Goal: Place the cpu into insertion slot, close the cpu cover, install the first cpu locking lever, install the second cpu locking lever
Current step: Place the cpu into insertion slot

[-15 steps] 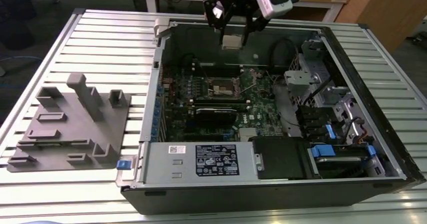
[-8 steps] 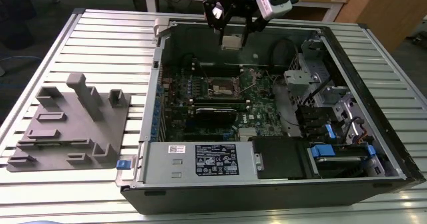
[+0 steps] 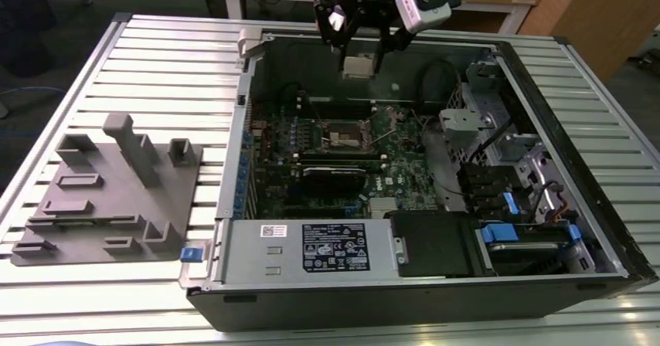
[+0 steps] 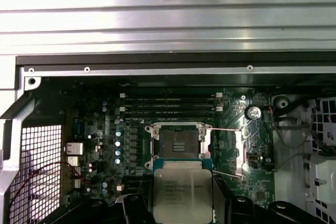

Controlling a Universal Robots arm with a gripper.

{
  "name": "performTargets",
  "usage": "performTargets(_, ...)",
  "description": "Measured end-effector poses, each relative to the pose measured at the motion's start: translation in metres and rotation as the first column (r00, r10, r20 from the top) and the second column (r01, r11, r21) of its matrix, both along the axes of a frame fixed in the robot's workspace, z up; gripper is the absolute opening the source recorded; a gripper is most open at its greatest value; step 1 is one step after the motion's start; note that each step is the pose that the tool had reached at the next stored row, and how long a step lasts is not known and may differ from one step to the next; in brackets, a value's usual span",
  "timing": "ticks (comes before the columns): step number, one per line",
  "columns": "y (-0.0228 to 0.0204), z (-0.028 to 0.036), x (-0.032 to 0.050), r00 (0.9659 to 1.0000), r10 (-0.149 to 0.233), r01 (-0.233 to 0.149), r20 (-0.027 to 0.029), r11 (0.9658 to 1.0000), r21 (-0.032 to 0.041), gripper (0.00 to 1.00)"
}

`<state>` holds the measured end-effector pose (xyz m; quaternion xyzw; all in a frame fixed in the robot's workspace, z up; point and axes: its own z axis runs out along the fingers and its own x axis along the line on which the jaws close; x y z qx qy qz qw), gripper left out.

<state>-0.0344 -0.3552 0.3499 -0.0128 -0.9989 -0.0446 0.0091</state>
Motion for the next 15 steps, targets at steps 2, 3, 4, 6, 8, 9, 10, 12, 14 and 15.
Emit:
performTargets(2, 0.0, -0.0009, 0.0, 1.0, 0.0, 0.0, 0.0, 1.0, -0.0001, 0.54)
performTargets(3, 0.0, -0.0013, 0.0, 1.0, 0.0, 0.0, 0.0, 1.0, -0.0001, 0.54)
performTargets(4, 0.0, -0.0016, 0.0, 1.0, 0.0, 0.0, 0.0, 1.0, 0.0, 0.54)
performTargets(6, 0.0, -0.002, 0.0, 1.0, 0.0, 0.0, -0.0001, 1.0, -0.0001, 0.54)
performTargets(8, 0.0, -0.0021, 0.0, 1.0, 0.0, 0.0, 0.0, 1.0, -0.0001, 0.54)
performTargets(9, 0.0, -0.0022, 0.0, 1.0, 0.0, 0.0, 0.0, 1.0, -0.0001, 0.54)
performTargets(10, 0.0, -0.0022, 0.0, 1.0, 0.0, 0.0, 0.0, 1.0, -0.0001, 0.54)
performTargets(12, 0.0, -0.0025, 0.0, 1.0, 0.0, 0.0, 0.0001, 1.0, 0.0, 0.54)
performTargets(14, 0.0, -0.0031, 0.0, 1.0, 0.0, 0.0, 0.0001, 1.0, 0.0, 0.54)
performTargets(15, 0.0, -0.0033, 0.0, 1.0, 0.0, 0.0, 0.0, 1.0, -0.0001, 0.54)
